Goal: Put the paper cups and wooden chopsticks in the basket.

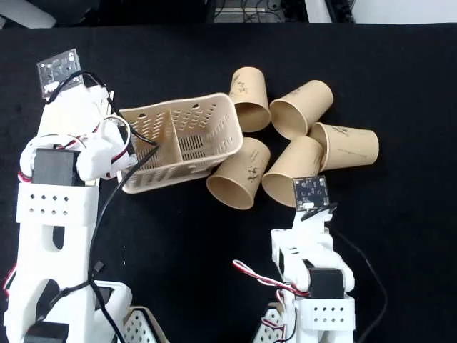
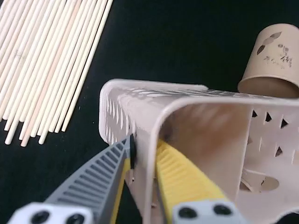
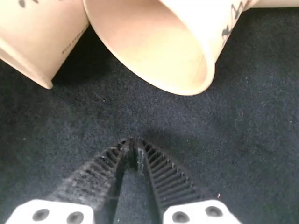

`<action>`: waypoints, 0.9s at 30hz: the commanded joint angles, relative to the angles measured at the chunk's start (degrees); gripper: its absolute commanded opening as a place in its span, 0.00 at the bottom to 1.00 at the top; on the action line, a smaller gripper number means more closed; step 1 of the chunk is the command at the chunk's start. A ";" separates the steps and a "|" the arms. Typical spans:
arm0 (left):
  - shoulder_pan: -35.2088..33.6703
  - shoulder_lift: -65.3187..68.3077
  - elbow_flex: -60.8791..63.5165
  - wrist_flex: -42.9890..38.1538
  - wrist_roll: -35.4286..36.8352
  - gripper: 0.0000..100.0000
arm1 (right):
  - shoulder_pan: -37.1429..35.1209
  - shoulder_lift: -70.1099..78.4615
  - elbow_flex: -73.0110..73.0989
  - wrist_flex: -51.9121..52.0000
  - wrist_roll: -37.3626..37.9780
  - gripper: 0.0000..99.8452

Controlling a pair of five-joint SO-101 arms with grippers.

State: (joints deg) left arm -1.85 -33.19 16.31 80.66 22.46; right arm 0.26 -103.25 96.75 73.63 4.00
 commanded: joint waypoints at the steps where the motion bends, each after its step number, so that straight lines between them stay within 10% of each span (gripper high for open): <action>1: 0.04 -2.02 2.24 -0.53 -0.62 0.21 | 0.70 -3.38 -0.13 0.35 0.26 0.01; 27: -5.85 -7.12 -32.13 20.22 -18.90 0.29 | 0.44 -3.38 -0.13 0.35 0.26 0.01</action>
State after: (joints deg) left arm -2.37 -35.65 -11.74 99.91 6.73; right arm 0.26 -103.25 96.75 73.63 4.00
